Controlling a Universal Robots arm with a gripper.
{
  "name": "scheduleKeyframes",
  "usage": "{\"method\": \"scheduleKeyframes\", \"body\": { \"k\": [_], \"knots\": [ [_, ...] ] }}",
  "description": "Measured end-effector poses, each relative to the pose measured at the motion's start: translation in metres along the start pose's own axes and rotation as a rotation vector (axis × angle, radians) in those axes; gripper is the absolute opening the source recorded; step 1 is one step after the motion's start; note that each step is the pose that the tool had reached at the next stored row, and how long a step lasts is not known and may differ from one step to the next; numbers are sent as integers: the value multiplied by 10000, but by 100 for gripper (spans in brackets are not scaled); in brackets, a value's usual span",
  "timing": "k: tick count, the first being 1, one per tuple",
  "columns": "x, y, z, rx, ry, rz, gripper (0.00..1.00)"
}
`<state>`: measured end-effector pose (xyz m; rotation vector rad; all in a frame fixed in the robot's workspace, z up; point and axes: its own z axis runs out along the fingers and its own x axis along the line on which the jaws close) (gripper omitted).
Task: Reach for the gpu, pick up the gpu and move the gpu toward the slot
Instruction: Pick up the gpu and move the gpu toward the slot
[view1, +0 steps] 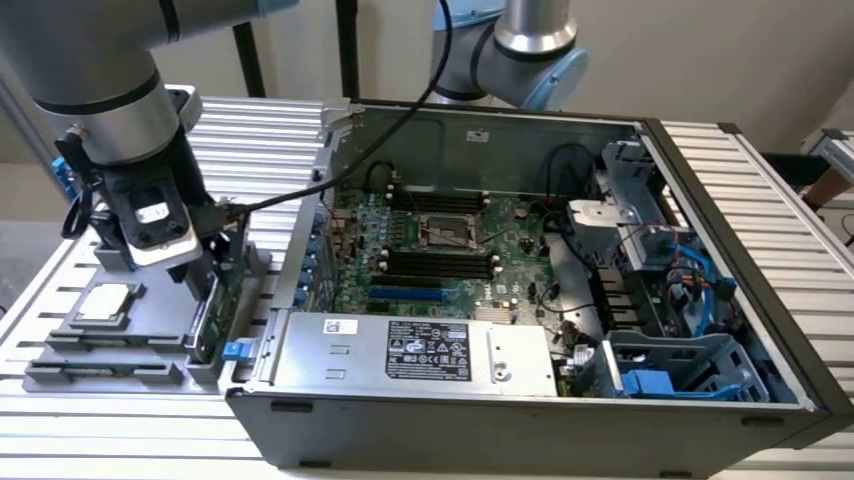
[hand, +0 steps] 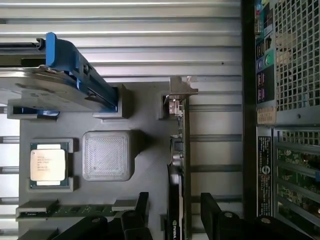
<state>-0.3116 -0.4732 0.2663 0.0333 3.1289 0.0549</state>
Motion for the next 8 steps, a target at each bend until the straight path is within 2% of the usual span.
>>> {"method": "scheduleKeyframes", "body": {
  "k": [8],
  "knots": [
    [-19, -5, 146, 0, 7, 2, 54]
  ]
}}
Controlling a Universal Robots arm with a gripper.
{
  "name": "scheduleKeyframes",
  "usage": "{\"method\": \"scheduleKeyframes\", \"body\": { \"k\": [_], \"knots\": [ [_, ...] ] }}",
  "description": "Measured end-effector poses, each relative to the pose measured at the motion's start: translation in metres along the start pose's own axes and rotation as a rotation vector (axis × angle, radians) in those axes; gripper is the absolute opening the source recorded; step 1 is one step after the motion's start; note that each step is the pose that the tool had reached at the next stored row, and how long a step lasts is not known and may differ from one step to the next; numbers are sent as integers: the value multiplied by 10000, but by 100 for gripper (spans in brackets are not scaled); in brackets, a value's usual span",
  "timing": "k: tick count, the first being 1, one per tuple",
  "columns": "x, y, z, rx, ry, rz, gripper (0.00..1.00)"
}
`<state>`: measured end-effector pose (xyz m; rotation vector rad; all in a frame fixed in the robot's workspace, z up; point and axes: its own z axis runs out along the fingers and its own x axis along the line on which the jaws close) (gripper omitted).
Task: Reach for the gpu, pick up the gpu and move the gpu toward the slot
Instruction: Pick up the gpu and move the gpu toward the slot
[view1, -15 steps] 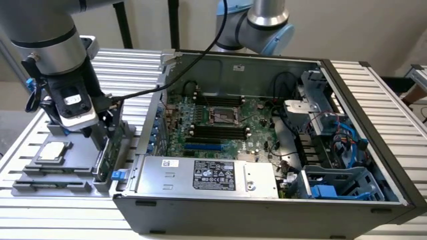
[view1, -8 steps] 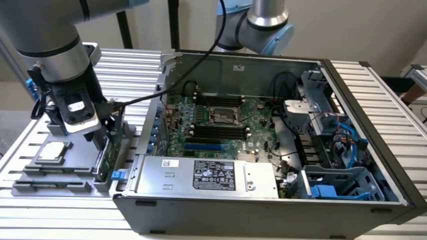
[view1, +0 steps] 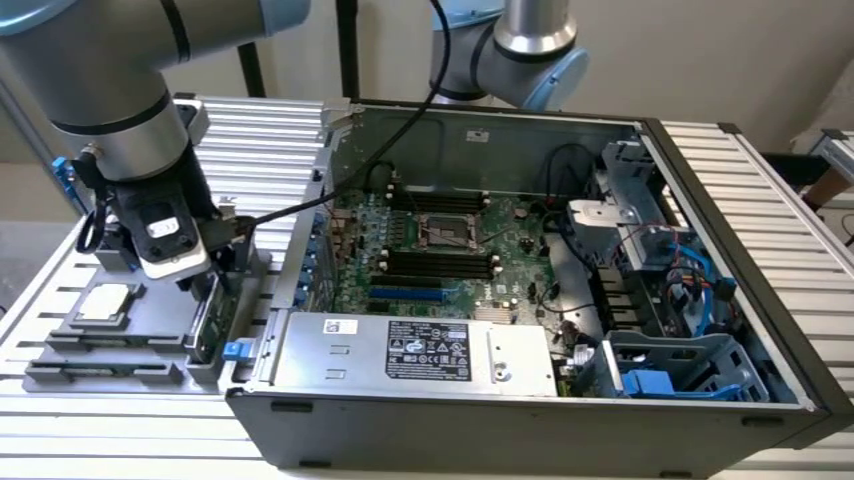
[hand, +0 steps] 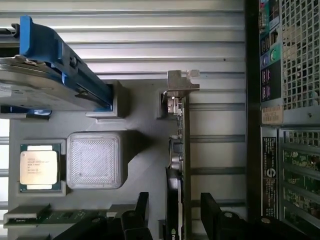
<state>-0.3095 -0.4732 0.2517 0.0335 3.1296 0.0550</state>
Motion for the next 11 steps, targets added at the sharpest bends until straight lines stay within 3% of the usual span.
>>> {"method": "scheduleKeyframes", "body": {
  "k": [11],
  "knots": [
    [1, -4, 123, 13, 119, 271, 51]
  ]
}}
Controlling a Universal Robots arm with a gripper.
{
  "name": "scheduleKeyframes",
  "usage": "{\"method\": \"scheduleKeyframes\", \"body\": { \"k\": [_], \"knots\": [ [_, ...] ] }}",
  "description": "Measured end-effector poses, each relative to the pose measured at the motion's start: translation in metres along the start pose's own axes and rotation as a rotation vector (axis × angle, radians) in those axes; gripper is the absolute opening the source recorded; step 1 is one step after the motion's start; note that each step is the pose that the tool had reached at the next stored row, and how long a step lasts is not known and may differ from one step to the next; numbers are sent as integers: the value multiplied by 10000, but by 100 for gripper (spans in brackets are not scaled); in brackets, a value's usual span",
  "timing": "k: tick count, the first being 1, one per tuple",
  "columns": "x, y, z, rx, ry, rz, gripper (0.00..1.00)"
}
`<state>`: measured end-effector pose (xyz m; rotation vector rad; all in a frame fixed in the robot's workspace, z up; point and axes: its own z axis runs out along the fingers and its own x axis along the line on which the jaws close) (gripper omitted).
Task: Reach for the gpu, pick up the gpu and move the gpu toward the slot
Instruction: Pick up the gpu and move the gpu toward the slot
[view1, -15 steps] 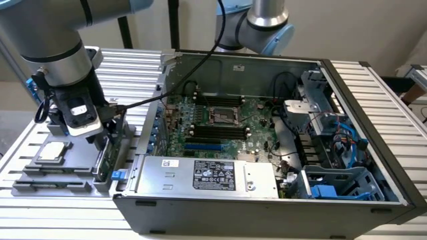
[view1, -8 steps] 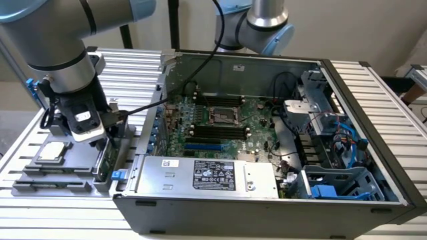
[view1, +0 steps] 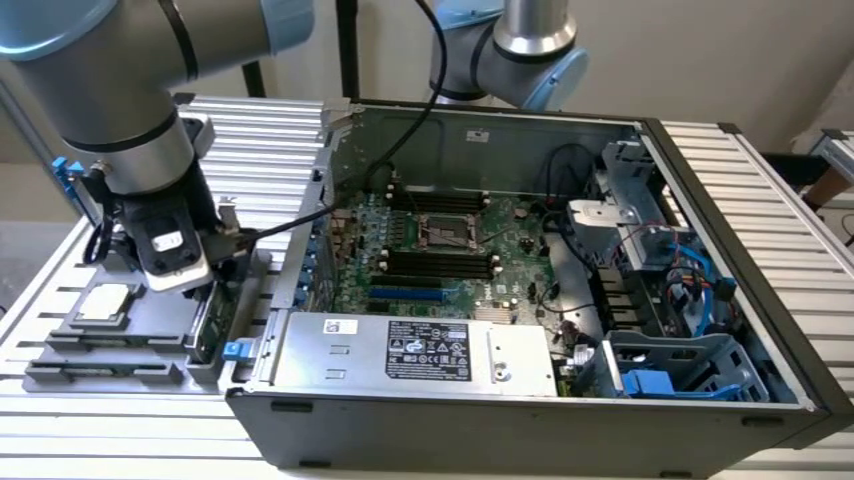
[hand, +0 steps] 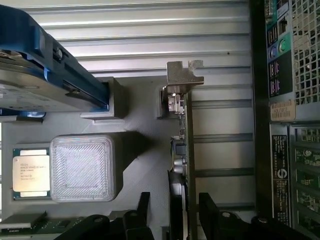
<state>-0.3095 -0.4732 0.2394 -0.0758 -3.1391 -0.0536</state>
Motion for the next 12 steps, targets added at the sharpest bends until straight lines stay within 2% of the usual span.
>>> {"method": "scheduleKeyframes", "body": {
  "k": [2, 3, 12],
  "knots": [
    [0, 0, 7, 4, 22, 31, 51],
    [0, 0, 9, 9, 37, 41, 45],
    [-21, 2, 12, 38, 106, 56, 45]
  ]
}}
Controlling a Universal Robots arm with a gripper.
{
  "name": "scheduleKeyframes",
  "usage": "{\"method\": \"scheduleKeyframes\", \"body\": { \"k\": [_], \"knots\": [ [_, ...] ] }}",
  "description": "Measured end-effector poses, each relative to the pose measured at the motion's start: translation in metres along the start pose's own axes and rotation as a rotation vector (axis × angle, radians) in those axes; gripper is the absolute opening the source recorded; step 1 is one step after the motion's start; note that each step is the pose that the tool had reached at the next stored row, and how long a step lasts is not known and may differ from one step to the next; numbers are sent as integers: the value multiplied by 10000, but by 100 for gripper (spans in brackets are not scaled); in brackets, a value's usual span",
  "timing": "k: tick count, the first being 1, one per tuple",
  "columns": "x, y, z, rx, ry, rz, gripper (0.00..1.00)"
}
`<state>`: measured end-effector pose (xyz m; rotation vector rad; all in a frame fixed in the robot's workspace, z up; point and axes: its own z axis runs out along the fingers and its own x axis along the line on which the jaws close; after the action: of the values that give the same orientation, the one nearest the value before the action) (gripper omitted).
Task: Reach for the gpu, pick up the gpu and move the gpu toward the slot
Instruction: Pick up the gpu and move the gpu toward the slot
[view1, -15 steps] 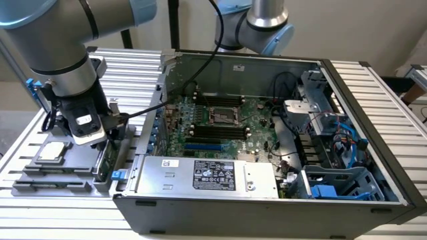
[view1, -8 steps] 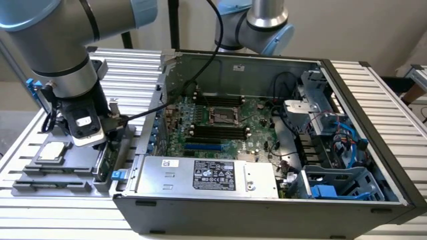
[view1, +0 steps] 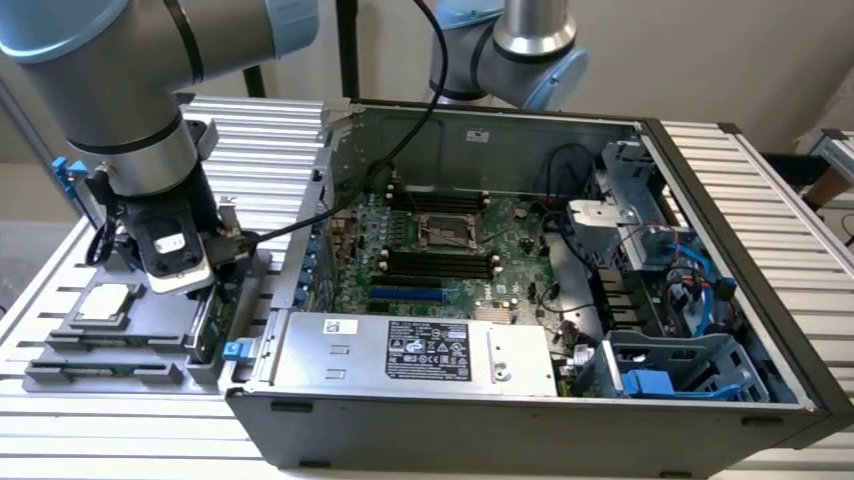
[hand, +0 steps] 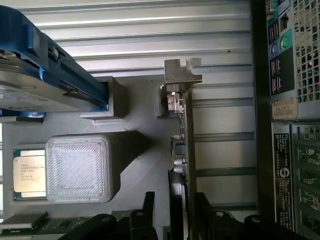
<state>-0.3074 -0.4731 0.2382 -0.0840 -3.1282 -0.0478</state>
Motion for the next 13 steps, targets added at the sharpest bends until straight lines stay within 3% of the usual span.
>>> {"method": "scheduleKeyframes", "body": {
  "k": [5, 6, 13],
  "knots": [
    [-2, 13, 0, 24, 0, -1, 42],
    [-2, 18, 0, 30, 0, -1, 35],
    [-1, 45, 2, 95, -5, 0, 35]
  ]
}}
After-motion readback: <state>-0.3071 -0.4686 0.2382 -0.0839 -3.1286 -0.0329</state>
